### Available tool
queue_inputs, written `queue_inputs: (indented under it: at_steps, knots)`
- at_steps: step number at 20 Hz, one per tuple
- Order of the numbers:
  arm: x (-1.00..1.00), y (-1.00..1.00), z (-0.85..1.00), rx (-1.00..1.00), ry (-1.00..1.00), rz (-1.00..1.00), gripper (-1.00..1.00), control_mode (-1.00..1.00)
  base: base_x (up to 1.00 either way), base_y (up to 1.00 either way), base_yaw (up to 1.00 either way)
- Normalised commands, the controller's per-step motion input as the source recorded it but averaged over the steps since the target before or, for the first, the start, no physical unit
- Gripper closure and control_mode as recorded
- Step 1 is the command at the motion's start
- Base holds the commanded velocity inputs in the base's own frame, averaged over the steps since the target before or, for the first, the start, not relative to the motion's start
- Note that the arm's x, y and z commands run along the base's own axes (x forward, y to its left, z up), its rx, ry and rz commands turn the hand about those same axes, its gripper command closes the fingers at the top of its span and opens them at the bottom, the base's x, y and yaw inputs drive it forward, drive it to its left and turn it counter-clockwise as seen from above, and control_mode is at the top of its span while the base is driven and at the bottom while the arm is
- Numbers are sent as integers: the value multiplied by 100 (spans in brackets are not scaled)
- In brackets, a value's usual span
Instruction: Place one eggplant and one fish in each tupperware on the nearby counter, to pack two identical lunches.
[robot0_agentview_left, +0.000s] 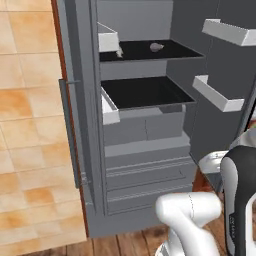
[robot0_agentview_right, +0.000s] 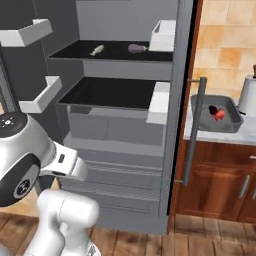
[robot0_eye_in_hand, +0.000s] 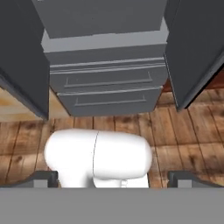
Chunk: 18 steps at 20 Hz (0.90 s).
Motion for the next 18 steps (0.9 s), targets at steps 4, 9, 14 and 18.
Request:
queue_inputs:
  at_steps: [4,9,14,18]
  knots:
    - [0,0,0,0,0,0,-100,100,94,-3,0]
    - [0,0,0,0,0,0,-100,100,97,0,0]
    - [6,1,0,0,0,2,-100,-100,62,0,1]
    - [9,1,37,0,-14,5,-100,-100,0,0,0]
